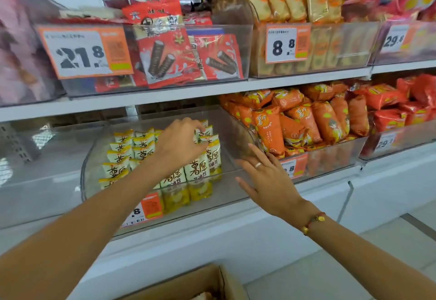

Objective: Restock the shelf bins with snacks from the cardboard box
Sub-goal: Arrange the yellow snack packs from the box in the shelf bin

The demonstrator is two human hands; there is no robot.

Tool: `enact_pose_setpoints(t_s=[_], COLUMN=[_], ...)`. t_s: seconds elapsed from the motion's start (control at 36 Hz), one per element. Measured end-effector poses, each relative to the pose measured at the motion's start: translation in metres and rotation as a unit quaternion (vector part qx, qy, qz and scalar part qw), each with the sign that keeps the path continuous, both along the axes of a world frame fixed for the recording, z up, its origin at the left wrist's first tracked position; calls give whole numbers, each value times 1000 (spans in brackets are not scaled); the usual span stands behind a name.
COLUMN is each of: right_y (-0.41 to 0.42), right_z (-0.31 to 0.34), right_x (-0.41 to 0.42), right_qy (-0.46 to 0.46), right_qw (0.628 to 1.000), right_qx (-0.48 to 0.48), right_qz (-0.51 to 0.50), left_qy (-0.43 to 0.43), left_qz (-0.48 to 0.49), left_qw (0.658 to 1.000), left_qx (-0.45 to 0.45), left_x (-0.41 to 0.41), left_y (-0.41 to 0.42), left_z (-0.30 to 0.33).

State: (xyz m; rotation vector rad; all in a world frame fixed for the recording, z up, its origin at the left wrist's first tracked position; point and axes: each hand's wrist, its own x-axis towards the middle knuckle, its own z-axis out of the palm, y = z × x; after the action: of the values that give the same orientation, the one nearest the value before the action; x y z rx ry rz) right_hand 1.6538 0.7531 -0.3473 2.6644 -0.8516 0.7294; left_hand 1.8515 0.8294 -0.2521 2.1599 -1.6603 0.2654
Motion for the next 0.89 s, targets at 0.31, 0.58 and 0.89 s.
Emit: enact_pose_setpoints(t_s=[0.31, 0.58, 0.89], right_y=[75, 50, 149], right_z=[25, 64, -2], right_x=[26, 79, 106], right_qy=[-48, -87, -6], right_qw=[995, 958, 986], right_qx=[40, 269, 125], right_qz=[74, -43, 111], left_qy=[184, 49, -87], left_qz=[-7, 26, -16], left_qw=[970, 993, 991], left_qx=[-158, -109, -98], left_x=[9, 53, 59], left_y=[141, 178, 202], left_z=[-47, -74, -131])
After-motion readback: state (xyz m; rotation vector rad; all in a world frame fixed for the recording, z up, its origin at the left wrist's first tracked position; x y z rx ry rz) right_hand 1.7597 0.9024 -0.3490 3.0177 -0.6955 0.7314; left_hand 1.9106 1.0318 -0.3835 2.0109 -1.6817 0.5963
